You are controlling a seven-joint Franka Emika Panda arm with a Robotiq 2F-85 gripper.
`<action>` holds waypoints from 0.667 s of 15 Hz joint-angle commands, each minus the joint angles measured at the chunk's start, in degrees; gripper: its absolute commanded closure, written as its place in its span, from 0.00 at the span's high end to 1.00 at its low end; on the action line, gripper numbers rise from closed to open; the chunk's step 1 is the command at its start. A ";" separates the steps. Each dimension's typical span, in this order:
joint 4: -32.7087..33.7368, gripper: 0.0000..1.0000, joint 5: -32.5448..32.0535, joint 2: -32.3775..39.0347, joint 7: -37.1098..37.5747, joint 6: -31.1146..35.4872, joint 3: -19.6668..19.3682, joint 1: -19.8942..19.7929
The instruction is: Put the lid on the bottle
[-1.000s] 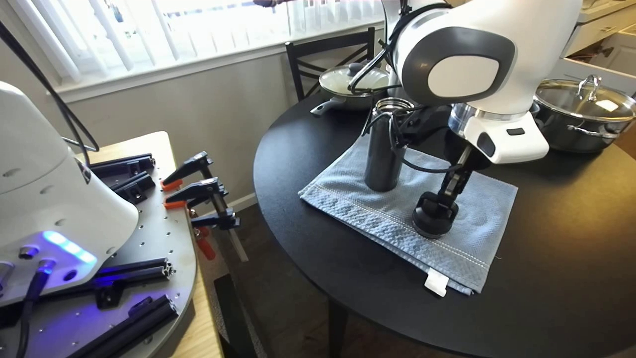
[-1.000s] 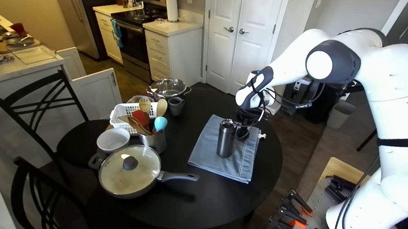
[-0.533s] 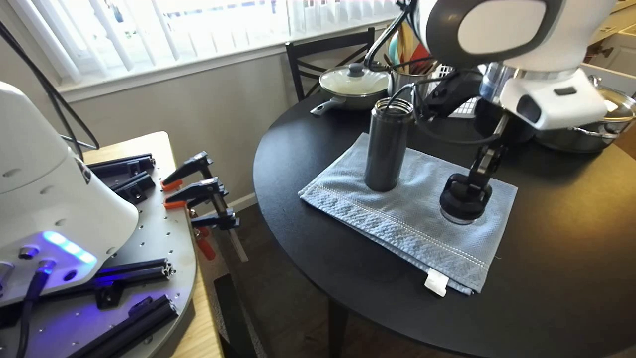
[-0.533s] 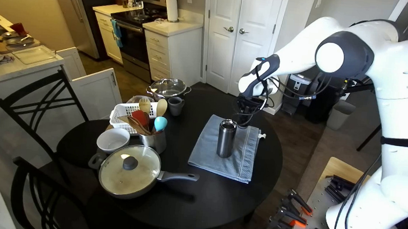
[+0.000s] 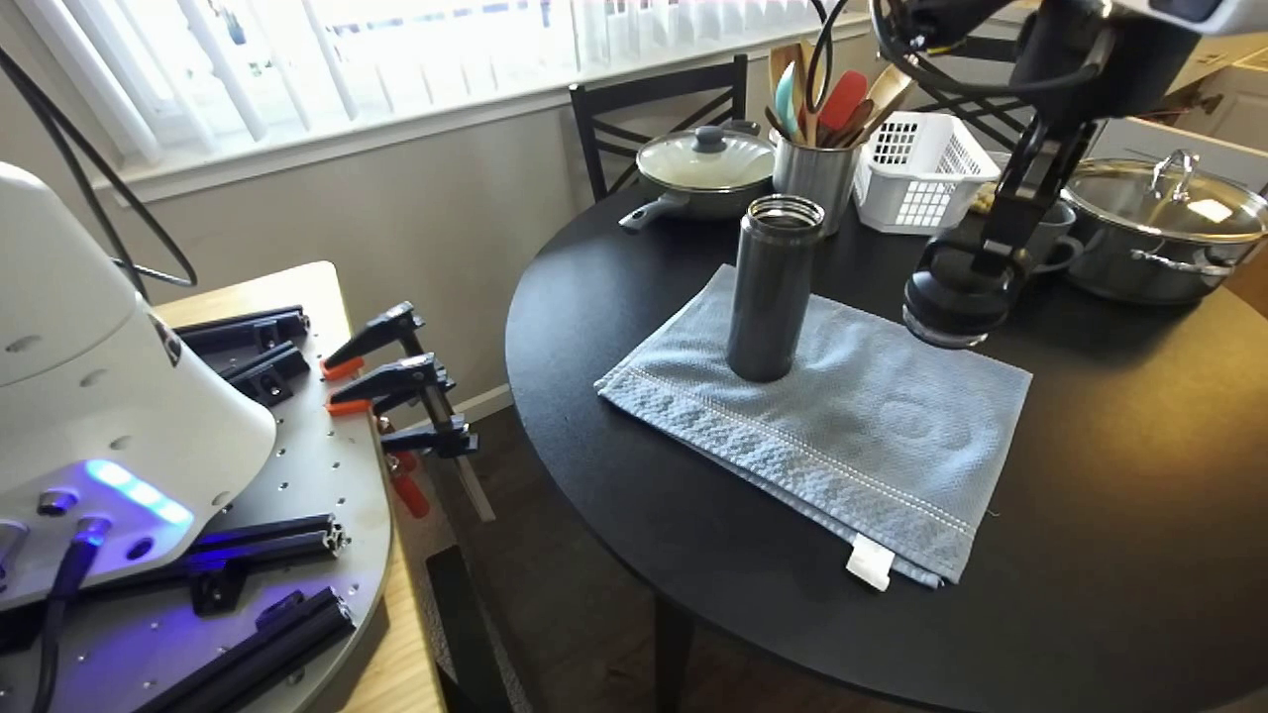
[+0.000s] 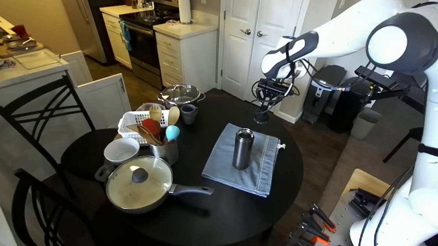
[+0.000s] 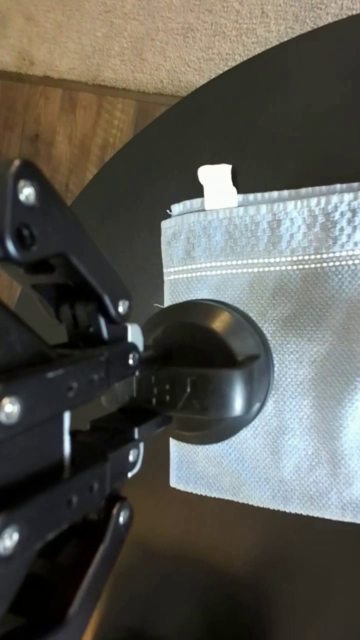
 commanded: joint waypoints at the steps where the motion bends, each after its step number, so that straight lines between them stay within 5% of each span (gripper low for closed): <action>1: -2.83 0.06 1.76 -5.39 -2.43 -2.76 1.60 0.14; 10: -7.28 0.06 1.01 -14.41 -4.06 -4.77 6.39 4.83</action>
